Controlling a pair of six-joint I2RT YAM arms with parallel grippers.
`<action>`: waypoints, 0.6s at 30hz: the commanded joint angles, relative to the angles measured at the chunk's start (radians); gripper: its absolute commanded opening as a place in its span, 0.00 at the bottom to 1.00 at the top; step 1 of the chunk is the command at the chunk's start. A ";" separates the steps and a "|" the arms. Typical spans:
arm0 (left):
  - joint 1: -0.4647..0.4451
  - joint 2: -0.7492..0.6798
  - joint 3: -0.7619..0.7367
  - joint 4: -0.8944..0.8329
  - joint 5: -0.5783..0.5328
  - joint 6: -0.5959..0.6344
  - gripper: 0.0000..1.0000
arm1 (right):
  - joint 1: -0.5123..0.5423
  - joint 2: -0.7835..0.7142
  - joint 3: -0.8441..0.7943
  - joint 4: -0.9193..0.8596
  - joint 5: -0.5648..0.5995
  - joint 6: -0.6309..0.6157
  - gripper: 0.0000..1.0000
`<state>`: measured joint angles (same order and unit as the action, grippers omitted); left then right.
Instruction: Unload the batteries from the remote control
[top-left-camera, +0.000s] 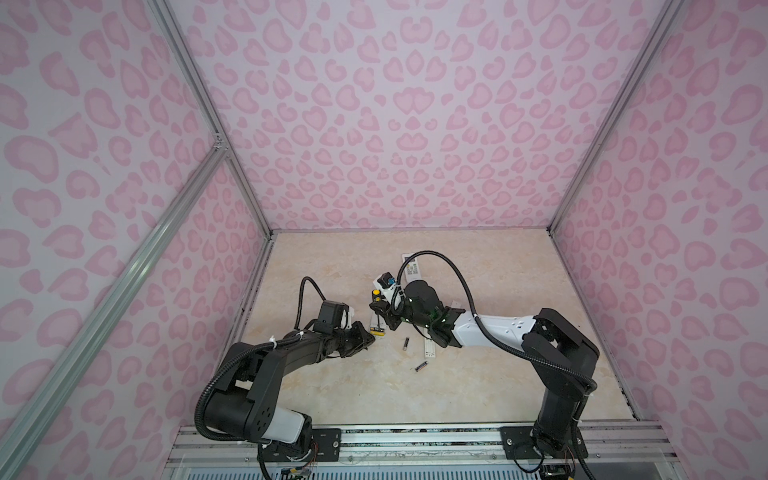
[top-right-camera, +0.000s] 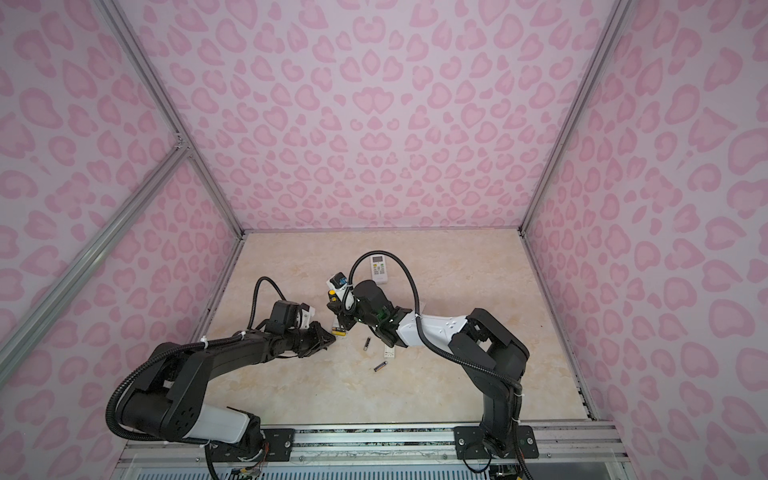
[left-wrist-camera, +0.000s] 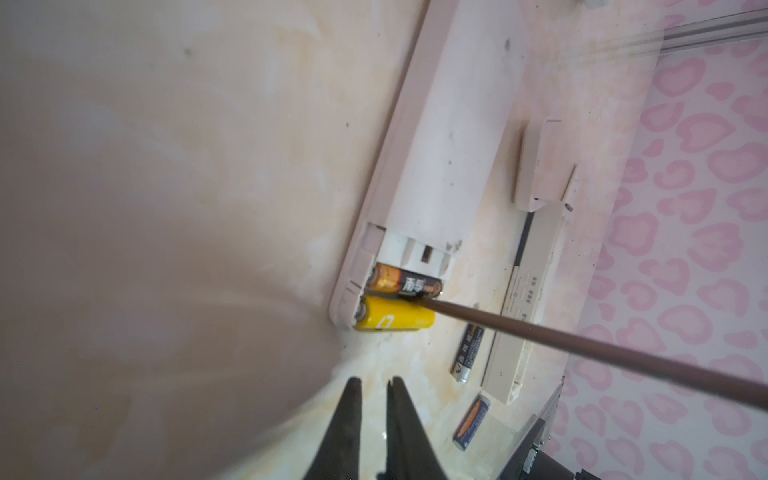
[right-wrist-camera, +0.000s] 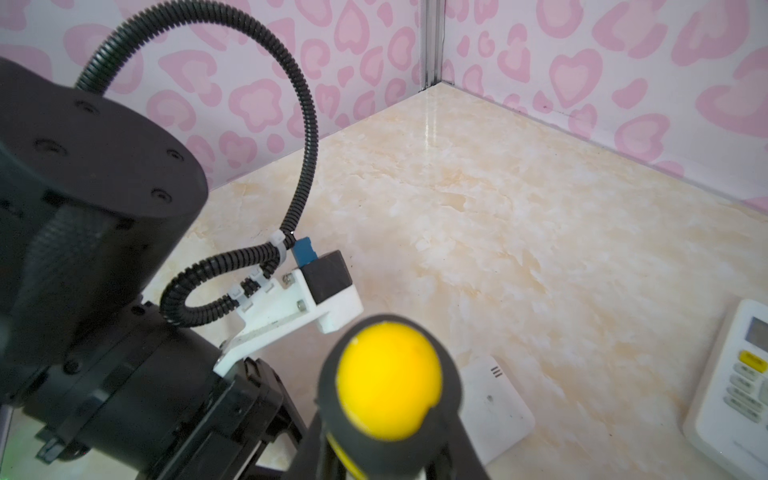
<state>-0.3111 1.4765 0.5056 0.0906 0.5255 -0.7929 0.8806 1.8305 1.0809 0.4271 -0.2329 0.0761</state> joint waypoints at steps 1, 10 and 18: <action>-0.013 0.020 -0.003 0.048 -0.016 -0.025 0.15 | -0.007 0.016 0.001 0.001 0.002 0.029 0.00; -0.014 0.060 0.002 0.074 -0.036 -0.028 0.08 | -0.057 0.032 0.022 -0.036 -0.024 0.127 0.00; -0.014 0.071 -0.006 0.092 -0.042 -0.048 0.04 | -0.067 0.051 0.069 -0.102 -0.031 0.151 0.00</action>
<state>-0.3264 1.5425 0.5014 0.1822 0.5114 -0.8398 0.8169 1.8683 1.1427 0.3634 -0.2775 0.2214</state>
